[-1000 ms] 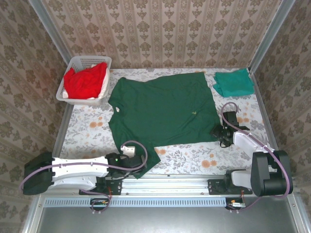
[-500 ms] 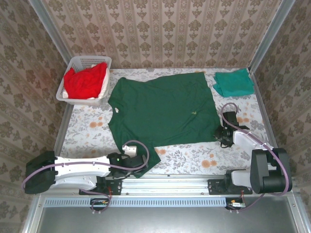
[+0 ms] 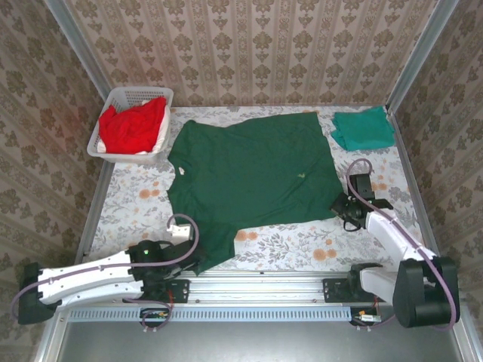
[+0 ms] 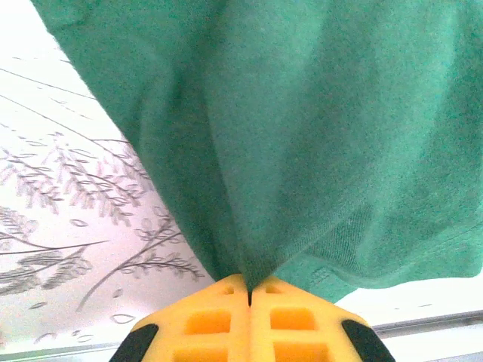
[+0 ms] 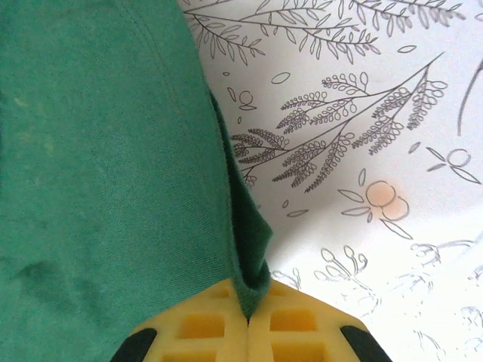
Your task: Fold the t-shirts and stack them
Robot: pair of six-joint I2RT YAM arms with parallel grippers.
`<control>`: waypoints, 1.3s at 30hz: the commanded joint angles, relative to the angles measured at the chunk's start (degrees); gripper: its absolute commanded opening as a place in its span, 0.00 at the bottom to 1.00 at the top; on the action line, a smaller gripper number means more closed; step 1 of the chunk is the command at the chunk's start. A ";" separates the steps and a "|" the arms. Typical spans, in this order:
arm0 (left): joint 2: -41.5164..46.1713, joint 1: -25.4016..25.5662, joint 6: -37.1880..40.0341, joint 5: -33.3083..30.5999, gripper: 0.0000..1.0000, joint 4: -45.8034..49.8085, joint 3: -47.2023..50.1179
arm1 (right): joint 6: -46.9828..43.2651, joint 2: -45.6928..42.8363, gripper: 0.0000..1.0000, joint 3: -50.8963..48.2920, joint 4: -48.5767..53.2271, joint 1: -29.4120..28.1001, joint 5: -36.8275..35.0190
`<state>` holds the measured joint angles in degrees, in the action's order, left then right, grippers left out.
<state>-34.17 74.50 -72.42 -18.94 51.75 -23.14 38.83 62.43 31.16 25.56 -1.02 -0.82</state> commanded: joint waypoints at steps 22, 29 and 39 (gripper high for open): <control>-6.43 -26.42 34.67 -7.06 0.00 3.29 -27.14 | -0.39 -12.23 0.00 10.40 14.64 -0.92 0.32; -26.78 -47.17 47.28 12.77 0.00 -11.76 -31.38 | -2.47 3.22 0.00 17.15 9.10 -0.81 -1.85; -55.75 -54.27 54.34 16.60 0.00 -11.77 -49.21 | -5.23 24.84 0.00 29.71 7.31 -0.35 -3.31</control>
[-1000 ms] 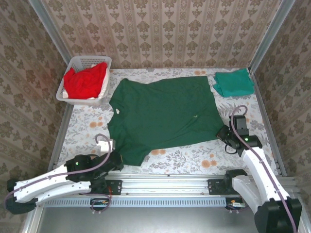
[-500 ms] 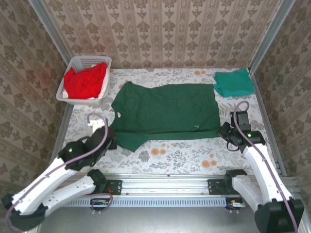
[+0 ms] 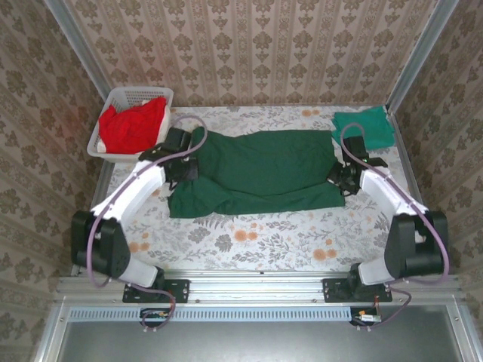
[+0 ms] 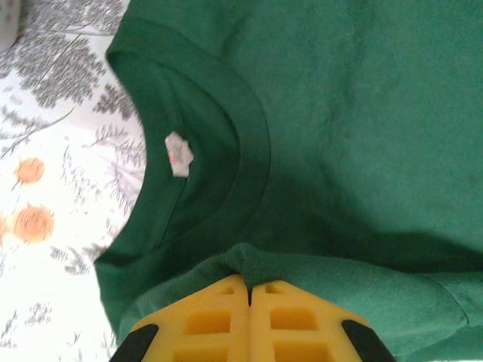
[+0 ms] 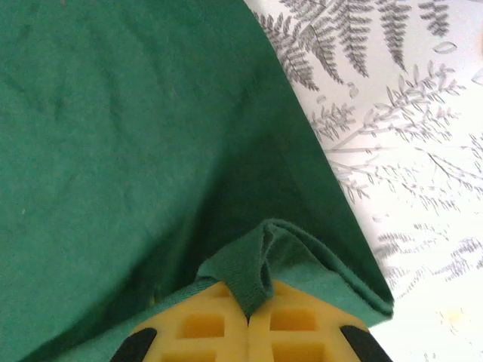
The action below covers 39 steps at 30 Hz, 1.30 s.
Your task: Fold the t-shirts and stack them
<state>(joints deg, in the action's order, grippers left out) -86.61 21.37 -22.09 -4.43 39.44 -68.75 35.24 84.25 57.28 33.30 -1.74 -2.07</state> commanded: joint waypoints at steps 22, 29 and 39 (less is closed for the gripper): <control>-23.13 -6.07 6.34 3.64 0.46 8.03 -22.24 | -4.38 13.53 0.45 12.47 4.39 2.21 -6.05; -6.93 -6.25 0.55 2.30 0.77 1.89 -1.60 | -3.99 5.86 0.55 -1.10 0.84 0.79 -3.62; -2.25 -9.50 -3.24 5.86 0.79 -6.85 17.01 | -4.16 9.44 0.54 -1.82 0.46 0.33 -2.87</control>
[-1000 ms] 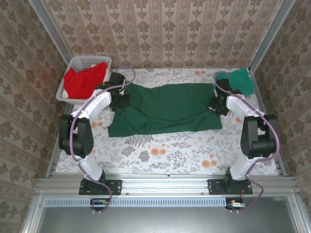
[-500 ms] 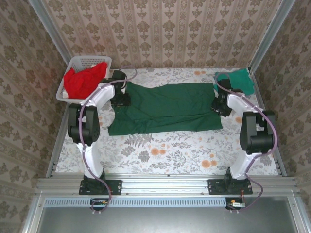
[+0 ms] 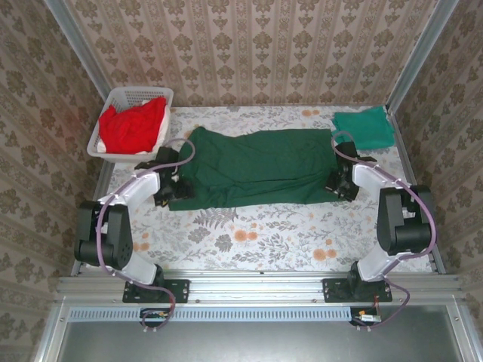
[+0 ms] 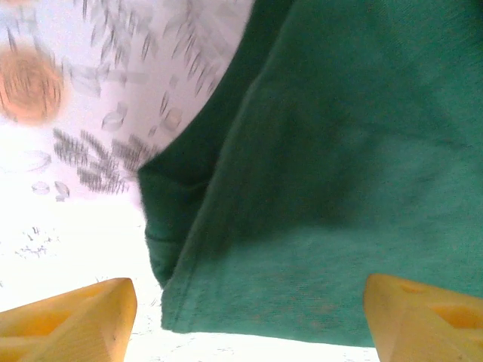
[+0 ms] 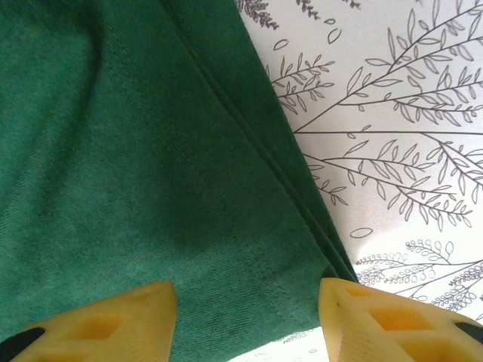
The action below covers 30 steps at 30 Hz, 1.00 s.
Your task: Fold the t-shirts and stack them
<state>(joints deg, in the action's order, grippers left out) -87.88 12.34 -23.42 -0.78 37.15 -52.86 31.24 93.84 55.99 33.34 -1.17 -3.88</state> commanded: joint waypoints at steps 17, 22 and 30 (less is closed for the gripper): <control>-1.49 -5.44 0.81 5.36 0.07 -5.73 2.48 | 0.48 3.99 0.25 -2.12 1.94 0.93 -6.22; 3.07 -6.36 0.47 4.86 0.06 -4.63 4.65 | 0.97 -0.94 0.03 -4.20 1.93 1.31 -5.83; 7.10 -6.46 -1.72 3.35 0.06 -4.09 8.66 | 5.25 -13.00 0.05 -12.85 0.97 0.99 -5.41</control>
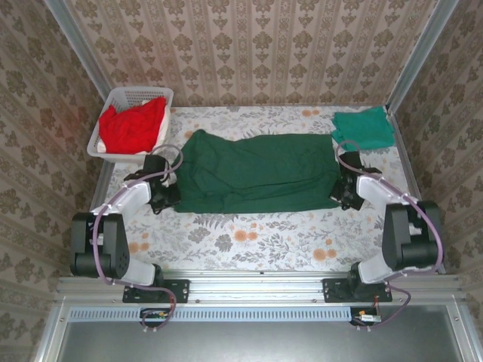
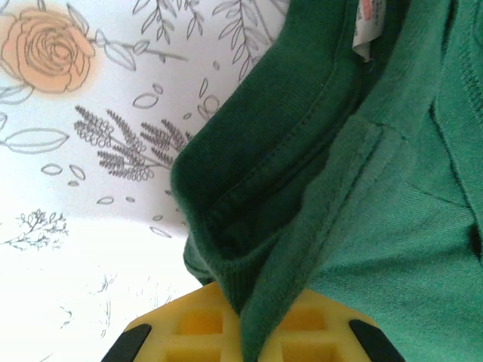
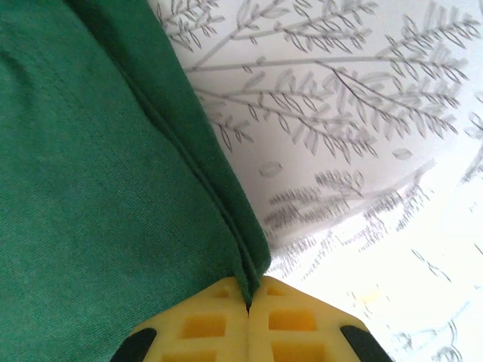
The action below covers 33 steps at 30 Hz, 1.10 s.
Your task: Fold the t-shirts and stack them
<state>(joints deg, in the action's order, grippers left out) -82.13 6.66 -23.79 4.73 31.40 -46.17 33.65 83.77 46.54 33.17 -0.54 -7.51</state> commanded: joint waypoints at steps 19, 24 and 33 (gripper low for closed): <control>7.88 0.56 0.12 -9.02 0.67 7.45 -2.83 | -3.91 8.00 0.49 11.99 0.48 -6.10 0.12; 4.02 6.08 1.38 -8.03 0.69 5.11 -7.29 | -2.96 17.19 0.48 16.21 1.11 -5.50 -3.08; -10.84 10.61 2.00 -1.92 0.75 -2.98 -13.30 | -3.85 19.80 0.26 18.54 1.46 -5.37 -3.66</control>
<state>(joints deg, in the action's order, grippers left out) -89.71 17.89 -22.74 0.30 30.85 -57.69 30.50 104.01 64.42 33.39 -6.04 -10.11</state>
